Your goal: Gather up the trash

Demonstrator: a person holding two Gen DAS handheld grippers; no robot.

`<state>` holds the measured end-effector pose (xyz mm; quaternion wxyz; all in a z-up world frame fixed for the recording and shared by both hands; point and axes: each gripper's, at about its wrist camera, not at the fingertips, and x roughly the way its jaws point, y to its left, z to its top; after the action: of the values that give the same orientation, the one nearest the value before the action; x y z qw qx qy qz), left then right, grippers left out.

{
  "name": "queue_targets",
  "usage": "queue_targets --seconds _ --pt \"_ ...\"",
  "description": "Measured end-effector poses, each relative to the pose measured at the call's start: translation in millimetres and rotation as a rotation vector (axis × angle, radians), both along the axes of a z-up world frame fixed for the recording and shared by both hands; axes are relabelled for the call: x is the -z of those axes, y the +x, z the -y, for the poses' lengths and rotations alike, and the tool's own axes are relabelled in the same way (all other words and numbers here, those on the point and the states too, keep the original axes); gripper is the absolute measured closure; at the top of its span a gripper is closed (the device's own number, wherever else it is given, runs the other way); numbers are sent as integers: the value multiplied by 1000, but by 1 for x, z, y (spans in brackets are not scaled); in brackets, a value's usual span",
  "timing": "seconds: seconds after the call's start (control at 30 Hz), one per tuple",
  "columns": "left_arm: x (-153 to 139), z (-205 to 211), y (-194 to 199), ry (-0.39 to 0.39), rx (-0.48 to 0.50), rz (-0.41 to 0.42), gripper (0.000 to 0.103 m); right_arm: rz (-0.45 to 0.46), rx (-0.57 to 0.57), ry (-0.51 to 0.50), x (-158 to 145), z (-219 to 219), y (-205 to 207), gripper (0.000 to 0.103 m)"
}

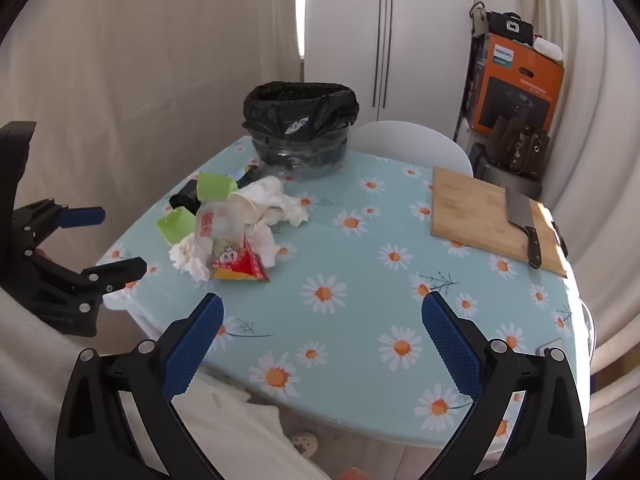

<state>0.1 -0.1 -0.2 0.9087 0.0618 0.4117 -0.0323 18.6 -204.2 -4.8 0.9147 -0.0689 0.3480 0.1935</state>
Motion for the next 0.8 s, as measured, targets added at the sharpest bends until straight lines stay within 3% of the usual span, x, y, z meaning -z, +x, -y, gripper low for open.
queue_targets --seconds 0.6,0.8 --pt "-10 8 -1 28 26 -14 6 11 -2 -22 0 -1 -10 8" --pt "-1 5 0 29 25 -8 6 15 -5 -23 1 0 -12 8"
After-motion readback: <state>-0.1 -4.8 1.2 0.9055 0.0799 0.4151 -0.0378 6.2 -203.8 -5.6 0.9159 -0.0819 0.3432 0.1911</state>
